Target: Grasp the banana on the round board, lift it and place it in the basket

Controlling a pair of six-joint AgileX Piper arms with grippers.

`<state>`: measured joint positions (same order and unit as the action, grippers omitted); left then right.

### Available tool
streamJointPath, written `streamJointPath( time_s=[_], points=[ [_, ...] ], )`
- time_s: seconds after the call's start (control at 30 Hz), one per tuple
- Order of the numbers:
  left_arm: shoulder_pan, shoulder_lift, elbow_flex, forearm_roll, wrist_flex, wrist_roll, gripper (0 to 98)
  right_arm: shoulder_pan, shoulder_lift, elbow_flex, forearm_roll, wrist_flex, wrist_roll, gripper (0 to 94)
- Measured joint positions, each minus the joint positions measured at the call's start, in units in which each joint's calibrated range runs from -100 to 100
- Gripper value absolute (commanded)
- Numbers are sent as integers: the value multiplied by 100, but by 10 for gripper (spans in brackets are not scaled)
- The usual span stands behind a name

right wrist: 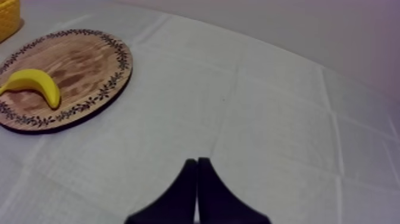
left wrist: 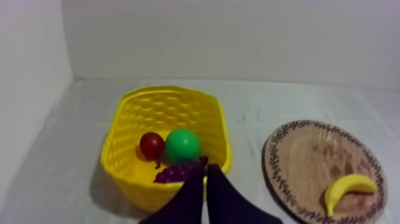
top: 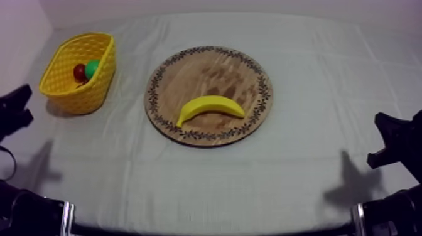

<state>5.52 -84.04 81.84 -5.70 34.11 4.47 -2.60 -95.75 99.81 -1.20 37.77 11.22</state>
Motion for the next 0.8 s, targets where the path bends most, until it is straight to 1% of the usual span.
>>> streamJointPath(
  time_s=[0.23, 0.43, 0.63, 0.8],
  points=[
    [132, 1225, -1572, -11, 417, 87, 0, 0, 0, 0, 0, 0, 0, 3],
    [227, 2352, -3107, -33, 928, 123, 0, 0, 0, 0, 0, 0, 0, 3],
    [327, 3437, -4520, -12, 1546, 57, 0, 0, 0, 0, 0, 0, 0, 3],
    [446, 4211, -5502, 4, 1668, -4, 0, 0, 0, 0, 0, 0, 0, 3]
  ],
)
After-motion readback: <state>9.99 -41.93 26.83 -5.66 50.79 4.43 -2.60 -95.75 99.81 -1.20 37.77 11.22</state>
